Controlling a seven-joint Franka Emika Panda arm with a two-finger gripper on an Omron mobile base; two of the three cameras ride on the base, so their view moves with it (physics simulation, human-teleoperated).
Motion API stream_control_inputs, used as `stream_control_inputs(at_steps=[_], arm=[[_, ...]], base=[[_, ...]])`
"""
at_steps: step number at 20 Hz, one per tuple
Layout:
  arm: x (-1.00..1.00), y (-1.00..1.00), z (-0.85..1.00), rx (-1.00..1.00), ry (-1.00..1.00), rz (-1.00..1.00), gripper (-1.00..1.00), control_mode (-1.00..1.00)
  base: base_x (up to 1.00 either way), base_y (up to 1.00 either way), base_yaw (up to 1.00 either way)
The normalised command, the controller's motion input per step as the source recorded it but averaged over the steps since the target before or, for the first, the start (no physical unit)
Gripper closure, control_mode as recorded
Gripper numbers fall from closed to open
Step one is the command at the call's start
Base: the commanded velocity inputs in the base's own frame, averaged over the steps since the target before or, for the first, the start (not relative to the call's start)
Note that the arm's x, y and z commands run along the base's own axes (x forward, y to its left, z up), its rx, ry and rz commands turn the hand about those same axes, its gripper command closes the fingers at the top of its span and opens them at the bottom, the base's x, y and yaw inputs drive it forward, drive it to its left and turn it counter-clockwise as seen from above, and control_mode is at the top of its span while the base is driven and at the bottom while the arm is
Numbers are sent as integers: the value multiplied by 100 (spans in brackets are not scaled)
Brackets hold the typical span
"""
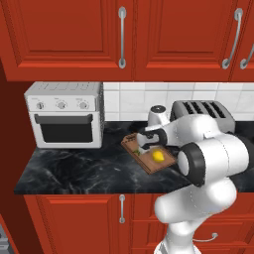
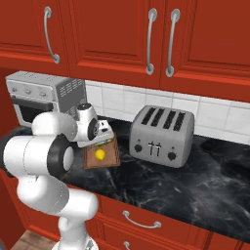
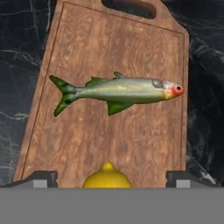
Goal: Retrieve a lemon from the fridge and place it on the cutting board with the fish.
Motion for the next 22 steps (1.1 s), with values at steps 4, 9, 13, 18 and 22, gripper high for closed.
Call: stream_control_inputs(at_steps=[4, 9, 13, 18, 22], arm=[[-44, 0, 36, 0, 0, -2, -100, -100], [-83, -1, 22, 6, 0, -11, -100, -100], [-90, 0, 43, 7, 0, -19, -100, -100], [-85, 0, 57, 12, 0, -21, -100, -100], [-75, 0, 38, 9, 0, -25, -100, -100]], base=[[0, 0, 0], [0, 0, 0], [0, 0, 0], [0, 0, 0], [0, 0, 0]])
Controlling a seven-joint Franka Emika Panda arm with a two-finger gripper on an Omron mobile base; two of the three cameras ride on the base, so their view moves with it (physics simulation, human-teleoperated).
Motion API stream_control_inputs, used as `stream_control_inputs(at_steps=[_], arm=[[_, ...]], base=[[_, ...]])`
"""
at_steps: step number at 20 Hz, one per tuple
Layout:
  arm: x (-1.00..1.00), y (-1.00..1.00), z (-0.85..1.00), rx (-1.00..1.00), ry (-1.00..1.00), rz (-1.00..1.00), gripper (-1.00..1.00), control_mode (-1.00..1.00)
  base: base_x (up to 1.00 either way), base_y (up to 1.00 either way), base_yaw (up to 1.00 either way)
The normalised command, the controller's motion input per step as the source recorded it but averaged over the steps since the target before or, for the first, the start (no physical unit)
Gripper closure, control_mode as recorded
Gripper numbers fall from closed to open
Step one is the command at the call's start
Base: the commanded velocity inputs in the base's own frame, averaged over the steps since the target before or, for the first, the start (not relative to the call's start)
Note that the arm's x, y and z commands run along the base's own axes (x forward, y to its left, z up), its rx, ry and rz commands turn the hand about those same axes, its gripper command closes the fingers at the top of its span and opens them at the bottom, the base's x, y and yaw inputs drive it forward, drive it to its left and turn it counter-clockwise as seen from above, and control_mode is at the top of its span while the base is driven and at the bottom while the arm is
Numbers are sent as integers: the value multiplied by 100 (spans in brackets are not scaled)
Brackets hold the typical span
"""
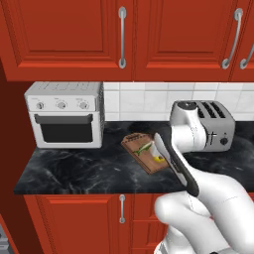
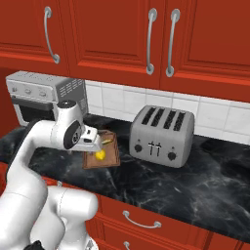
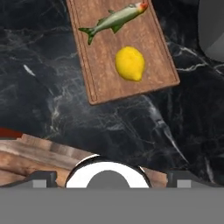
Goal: Retrieve a lemon from the fridge and place it on the cutting board with the fish.
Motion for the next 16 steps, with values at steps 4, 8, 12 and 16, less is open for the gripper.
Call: stream_control_inputs(at_steps=[4, 8, 12, 16], arm=[[-63, 0, 21, 11, 0, -26, -100, -100], [-36, -1, 40, 2, 0, -21, -100, -100], [-26, -5, 59, 0, -1, -4, -100, -100], [-36, 0, 42, -3, -4, 0, -100, -100]], base=[[0, 0, 0], [0, 0, 0], [0, 0, 0], [0, 0, 0]])
